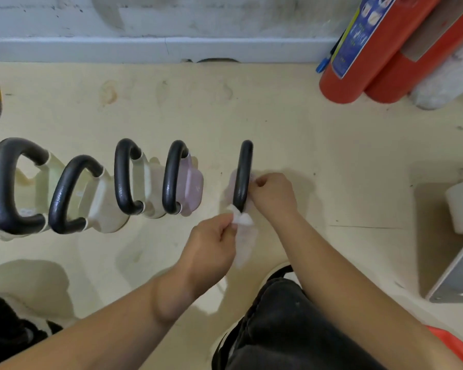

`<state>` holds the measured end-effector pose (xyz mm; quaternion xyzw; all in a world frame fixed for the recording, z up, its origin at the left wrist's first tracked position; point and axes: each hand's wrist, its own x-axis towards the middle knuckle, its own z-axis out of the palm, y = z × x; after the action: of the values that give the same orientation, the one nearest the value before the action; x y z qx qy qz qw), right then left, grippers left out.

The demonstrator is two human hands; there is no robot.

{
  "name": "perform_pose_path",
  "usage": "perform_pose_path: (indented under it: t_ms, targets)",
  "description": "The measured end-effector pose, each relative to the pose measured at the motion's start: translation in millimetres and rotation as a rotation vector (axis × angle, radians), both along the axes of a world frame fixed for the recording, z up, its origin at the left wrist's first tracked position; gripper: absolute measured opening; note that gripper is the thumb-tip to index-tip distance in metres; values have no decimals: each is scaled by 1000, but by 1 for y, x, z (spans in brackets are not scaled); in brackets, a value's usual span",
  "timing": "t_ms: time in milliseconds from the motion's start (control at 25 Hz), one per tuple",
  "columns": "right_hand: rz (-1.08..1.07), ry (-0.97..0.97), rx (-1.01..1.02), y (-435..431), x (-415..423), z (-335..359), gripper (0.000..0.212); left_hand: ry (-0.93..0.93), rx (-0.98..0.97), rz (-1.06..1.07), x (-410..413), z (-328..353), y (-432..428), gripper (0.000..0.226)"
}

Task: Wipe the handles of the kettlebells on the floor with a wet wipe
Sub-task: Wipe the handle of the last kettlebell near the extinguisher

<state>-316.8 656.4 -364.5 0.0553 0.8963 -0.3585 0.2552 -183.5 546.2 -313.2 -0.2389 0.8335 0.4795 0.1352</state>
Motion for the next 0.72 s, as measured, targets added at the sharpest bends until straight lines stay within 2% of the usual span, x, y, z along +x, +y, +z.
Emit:
perform_pose_path:
  t_ms: [120, 200, 360, 520, 640, 720]
  targets:
    - [161, -59, 134, 1, 1, 37, 19, 23, -43, 110, -12, 23, -19, 31]
    - [212, -84, 128, 1, -3, 68, 25, 23, 23, 152, -20, 42, -29, 30]
    - [392, -13, 168, -23, -8, 160, 36, 18, 162, 231, -24, 86, -51, 24]
    - [639, 73, 220, -97, -5, 252, 38, 114, 177, 326, -20, 148, -97, 7]
    - [776, 96, 233, -170, -4, 301, 34, 258, 147, 255, -13, 193, -157, 12]
    - [807, 118, 204, -222, 4, 325, 33, 275, 149, 251, 1, 221, -205, 19]
